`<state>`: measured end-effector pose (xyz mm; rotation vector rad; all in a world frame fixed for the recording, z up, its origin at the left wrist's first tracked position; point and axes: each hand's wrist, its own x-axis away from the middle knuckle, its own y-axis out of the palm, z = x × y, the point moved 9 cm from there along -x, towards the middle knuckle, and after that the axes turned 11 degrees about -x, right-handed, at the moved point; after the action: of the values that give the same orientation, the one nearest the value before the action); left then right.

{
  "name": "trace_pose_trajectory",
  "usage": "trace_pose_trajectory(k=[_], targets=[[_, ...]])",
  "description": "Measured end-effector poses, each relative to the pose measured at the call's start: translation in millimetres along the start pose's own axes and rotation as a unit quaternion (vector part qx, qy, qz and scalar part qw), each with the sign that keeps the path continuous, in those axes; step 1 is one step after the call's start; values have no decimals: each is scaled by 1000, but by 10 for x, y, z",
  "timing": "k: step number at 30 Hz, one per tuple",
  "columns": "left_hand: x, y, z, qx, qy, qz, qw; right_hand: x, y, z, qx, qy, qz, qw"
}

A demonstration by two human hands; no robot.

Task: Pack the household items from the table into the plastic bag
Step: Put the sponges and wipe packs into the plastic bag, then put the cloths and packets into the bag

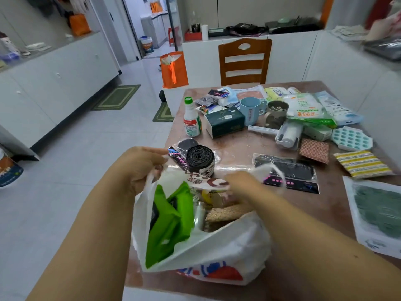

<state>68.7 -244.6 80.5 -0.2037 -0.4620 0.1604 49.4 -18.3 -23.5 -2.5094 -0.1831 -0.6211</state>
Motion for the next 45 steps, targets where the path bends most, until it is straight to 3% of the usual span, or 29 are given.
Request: trace_pose_trajectory(k=[4, 8, 10, 12, 14, 16, 17, 19, 20, 21, 22, 23, 25, 26, 29, 32, 36, 40, 43, 45], targets=[[-49, -136, 37, 24, 18, 31, 999, -61, -705, 430, 142, 69, 114, 981], [4, -328, 378, 41, 91, 84, 991, 48, -1158, 60, 151, -33, 247, 956], [29, -435, 461, 18, 106, 125, 986, 116, -1414, -125, 169, -41, 291, 941], [49, -369, 422, -50, 97, 129, 986, 102, -1455, -106, 205, -2, 248, 947], [34, -172, 339, -140, 85, 91, 982, 61, -1240, 21, 284, 28, 136, 949], [41, -3, 305, -265, 80, 64, 959, 93, -1028, 75, 318, -6, 87, 944], [55, 25, 347, -386, 93, 79, 914, 108, -960, 87, 302, -29, 78, 950], [165, 114, 619, -636, 178, 199, 724, 145, -812, 87, 299, -70, 40, 951], [287, 311, 781, -673, 269, 241, 646, 158, -720, 106, 337, -81, 17, 938], [385, 583, 856, -670, 360, 224, 610, 155, -654, 115, 392, -93, 5, 915], [424, 860, 824, -656, 421, 150, 608, 172, -609, 113, 450, -108, 0, 887], [410, 1117, 711, -638, 444, 51, 627, 171, -583, 103, 488, -126, -3, 864], [233, 1409, 302, -662, 370, -88, 646, 203, -558, 72, 485, -168, -25, 858], [132, 1412, 120, -684, 327, -104, 643, 234, -563, 78, 449, -184, -47, 873], [-149, 1116, -276, -730, 205, -85, 646, 312, -598, 331, 363, -114, -133, 915], [-255, 918, -488, -764, 114, -124, 623, 359, -636, 705, 365, 6, -173, 915], [-84, 1211, -134, -758, 181, -143, 610, 442, -660, 451, 406, -16, -193, 893], [46, 1629, 542, -661, 289, -104, 685, 466, -962, -222, 283, -103, -130, 945], [-150, 1903, 863, -619, 305, -87, 719, 257, -1306, -624, 103, -138, -78, 982], [-417, 2103, 942, -562, 279, -95, 773, -85, -1584, -773, 7, -145, -10, 989]])
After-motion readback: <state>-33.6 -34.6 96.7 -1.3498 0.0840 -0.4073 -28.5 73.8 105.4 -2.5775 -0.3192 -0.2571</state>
